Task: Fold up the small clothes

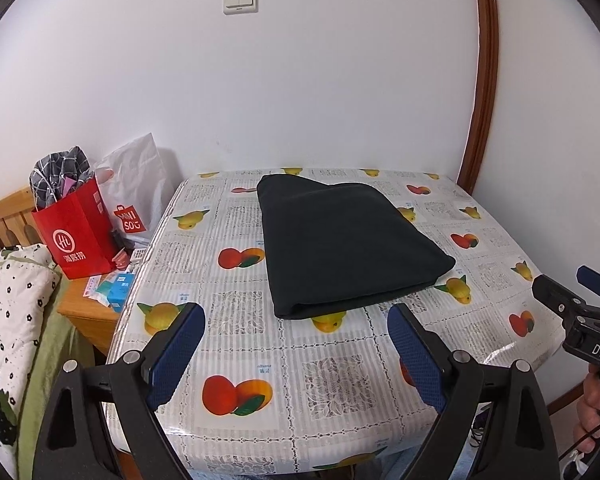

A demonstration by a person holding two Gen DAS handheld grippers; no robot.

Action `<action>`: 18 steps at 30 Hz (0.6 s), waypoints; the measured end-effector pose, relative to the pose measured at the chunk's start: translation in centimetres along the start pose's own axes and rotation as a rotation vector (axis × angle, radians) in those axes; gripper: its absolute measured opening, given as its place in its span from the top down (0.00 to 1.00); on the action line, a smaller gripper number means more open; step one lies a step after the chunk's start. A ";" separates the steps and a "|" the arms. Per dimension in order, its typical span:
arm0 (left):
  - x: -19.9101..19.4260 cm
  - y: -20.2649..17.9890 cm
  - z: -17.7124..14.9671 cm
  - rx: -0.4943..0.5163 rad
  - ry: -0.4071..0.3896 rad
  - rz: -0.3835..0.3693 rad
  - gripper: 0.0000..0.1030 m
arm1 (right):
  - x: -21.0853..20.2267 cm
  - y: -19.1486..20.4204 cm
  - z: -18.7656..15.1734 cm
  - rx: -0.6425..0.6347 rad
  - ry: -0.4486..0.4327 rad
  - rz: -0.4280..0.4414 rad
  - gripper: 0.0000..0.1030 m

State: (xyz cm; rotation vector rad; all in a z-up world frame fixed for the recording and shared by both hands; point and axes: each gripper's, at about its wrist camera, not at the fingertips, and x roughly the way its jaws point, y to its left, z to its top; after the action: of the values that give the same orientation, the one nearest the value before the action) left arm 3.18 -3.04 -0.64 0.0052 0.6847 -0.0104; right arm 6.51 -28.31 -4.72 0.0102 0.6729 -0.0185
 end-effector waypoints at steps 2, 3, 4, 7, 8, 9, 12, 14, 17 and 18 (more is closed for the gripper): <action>0.0 -0.2 0.0 0.003 -0.001 0.003 0.10 | -0.1 -0.1 0.0 0.005 -0.001 -0.005 0.00; -0.1 -0.2 0.0 0.002 -0.001 0.001 0.10 | -0.1 -0.1 -0.1 0.007 -0.001 -0.006 0.00; -0.1 -0.2 0.0 0.002 0.000 0.000 0.10 | -0.1 -0.2 -0.1 0.009 0.000 -0.007 0.00; -0.1 -0.3 -0.1 0.002 0.000 0.003 0.10 | -0.2 -0.3 -0.2 0.017 0.001 -0.005 0.00; -0.2 -0.3 -0.1 0.002 0.000 0.002 0.10 | -0.2 -0.4 -0.2 0.019 0.002 -0.006 0.00; -0.2 -0.3 -0.1 0.003 -0.001 0.001 0.10 | -0.2 -0.5 -0.2 0.020 0.002 -0.007 0.00; -0.3 -0.3 -0.2 0.003 0.000 0.002 0.10 | -0.2 -0.6 -0.3 0.027 0.003 -0.008 0.00; -0.4 -0.3 -0.2 0.004 -0.002 0.002 0.10 | -0.2 -0.6 -0.3 0.028 0.002 -0.008 0.00; -0.4 -0.3 -0.1 0.002 -0.001 0.002 0.10 | -0.3 -0.6 -0.3 0.031 0.002 -0.011 0.00; -0.4 -0.3 -0.1 0.002 0.000 0.001 0.10 | -0.3 -0.7 -0.4 0.032 0.002 -0.012 0.00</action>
State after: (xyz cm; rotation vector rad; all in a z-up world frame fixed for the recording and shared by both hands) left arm 2.81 -3.30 -0.52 0.0074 0.6842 -0.0105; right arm 6.06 -28.96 -4.83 0.0366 0.6751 -0.0406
